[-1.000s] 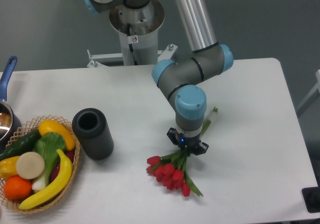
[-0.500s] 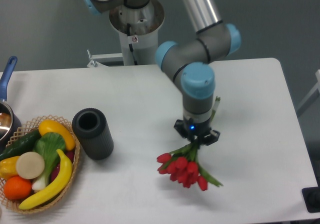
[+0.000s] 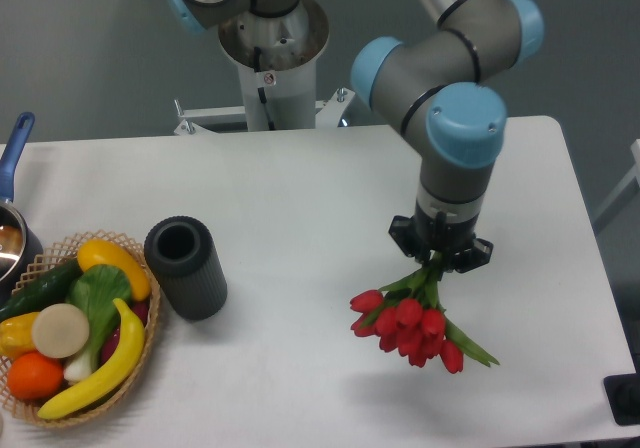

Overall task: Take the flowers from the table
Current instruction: 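Lift the gripped tulip bundle up off the table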

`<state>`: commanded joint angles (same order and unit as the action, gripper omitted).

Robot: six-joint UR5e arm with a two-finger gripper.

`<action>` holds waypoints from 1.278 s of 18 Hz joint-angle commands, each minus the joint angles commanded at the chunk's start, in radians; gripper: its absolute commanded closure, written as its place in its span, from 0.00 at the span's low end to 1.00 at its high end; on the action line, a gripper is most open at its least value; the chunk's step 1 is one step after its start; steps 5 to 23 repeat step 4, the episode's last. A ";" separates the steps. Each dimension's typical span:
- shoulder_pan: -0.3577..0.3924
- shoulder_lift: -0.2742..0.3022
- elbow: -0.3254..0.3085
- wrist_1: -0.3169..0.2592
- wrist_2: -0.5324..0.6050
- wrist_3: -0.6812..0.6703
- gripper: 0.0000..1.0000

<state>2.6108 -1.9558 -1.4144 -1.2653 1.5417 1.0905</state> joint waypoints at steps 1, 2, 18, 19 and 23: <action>0.006 0.002 0.008 -0.017 -0.003 0.008 0.98; 0.008 0.002 0.015 -0.026 -0.003 0.008 0.97; 0.009 0.002 0.017 -0.029 -0.002 0.008 0.97; 0.009 0.002 0.017 -0.029 -0.002 0.008 0.97; 0.009 0.002 0.017 -0.029 -0.002 0.008 0.97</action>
